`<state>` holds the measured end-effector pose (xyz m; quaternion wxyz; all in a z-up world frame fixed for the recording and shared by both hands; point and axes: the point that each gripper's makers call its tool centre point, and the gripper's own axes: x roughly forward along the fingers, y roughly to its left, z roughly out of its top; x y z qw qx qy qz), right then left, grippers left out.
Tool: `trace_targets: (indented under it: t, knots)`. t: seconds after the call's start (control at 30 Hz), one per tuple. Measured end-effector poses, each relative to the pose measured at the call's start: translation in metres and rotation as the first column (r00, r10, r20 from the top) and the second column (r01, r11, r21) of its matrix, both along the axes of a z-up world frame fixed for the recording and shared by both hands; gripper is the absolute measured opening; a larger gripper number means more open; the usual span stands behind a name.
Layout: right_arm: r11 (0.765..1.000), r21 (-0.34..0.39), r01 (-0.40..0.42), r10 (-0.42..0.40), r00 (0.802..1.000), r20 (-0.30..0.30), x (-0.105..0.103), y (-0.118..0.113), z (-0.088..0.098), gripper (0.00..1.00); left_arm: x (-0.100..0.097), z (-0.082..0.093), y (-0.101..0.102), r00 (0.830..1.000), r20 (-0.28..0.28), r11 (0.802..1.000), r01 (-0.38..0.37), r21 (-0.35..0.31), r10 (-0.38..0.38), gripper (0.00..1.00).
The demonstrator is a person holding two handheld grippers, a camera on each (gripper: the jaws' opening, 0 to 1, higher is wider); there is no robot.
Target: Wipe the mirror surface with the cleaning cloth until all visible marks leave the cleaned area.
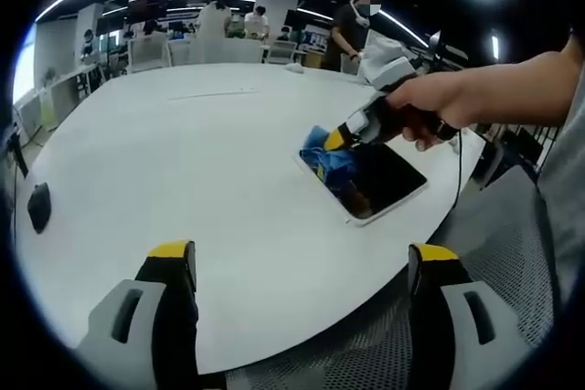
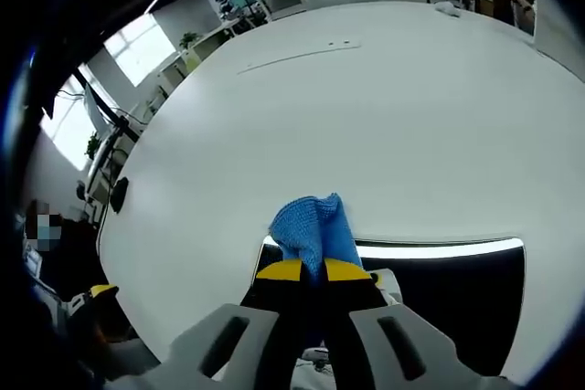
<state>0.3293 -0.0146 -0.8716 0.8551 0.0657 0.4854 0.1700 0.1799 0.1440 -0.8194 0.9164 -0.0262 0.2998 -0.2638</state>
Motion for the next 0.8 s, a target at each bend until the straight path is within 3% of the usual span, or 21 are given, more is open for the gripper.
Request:
trace_targets:
  t: [0.23, 0.8]
  knots:
    - [1.0, 0.005, 0.03, -0.03, 1.0, -0.006, 0.006, -0.015, -0.004, 0.01, 0.0, 0.002, -0.001, 1.0, 0.002, 1.0, 0.0, 0.0, 0.0, 0.97]
    - [0.999, 0.0, 0.038, -0.038, 0.999, 0.011, 0.003, -0.015, -0.004, 0.02, 0.0, 0.002, -0.001, 1.0, 0.007, 1.0, 0.0, -0.004, 0.0, 0.98]
